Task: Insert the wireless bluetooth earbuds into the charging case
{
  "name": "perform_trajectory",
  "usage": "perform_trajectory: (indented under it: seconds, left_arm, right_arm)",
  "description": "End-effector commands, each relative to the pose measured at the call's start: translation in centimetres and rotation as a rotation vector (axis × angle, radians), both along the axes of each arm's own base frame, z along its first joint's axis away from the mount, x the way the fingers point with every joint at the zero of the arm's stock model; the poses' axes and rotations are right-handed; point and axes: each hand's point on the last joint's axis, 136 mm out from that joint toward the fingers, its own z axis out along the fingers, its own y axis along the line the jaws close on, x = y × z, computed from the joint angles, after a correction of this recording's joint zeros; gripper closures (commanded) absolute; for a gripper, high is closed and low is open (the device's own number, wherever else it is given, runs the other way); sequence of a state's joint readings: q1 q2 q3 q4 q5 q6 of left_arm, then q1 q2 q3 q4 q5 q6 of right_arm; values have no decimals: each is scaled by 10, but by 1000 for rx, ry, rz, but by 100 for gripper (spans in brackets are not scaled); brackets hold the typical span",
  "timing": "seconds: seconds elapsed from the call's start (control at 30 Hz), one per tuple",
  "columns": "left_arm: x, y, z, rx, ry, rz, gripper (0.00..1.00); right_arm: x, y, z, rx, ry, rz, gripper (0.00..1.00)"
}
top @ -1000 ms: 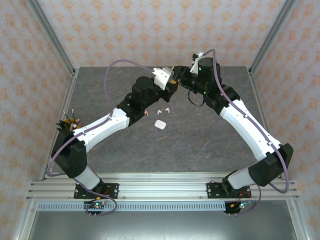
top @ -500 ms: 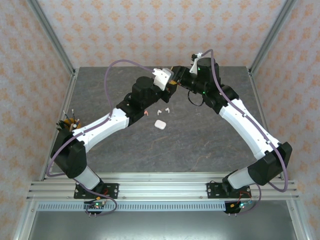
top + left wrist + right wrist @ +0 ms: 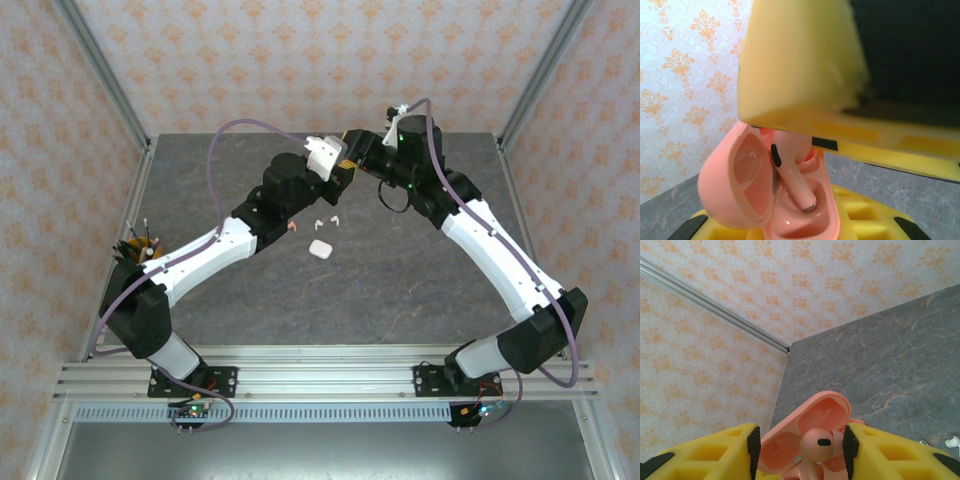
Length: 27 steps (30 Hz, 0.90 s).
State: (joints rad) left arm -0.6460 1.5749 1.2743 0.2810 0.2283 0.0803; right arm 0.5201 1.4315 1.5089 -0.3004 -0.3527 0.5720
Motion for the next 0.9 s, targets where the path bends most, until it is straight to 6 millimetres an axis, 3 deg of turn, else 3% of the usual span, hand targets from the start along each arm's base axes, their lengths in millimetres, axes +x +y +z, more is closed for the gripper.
perform_trajectory:
  seconds: [0.0,0.4,0.63,0.87]
  left_arm:
    - [-19,-6,64,-83,-165,-50,100]
    - [-18,-3,55,-78,-150,-35,100]
    - [-17,-2,48,-66,-130,-25,100]
    - [-15,6,38,-31,-123,20,100]
  right_arm:
    - [-14,3,-15,-9,72,31,50]
    - [-12,-16,4,22,39,-20,49]
    - [-13,-41,22,37,0,-92,47]
    - [-14,-64,23,26,-4,-157,46]
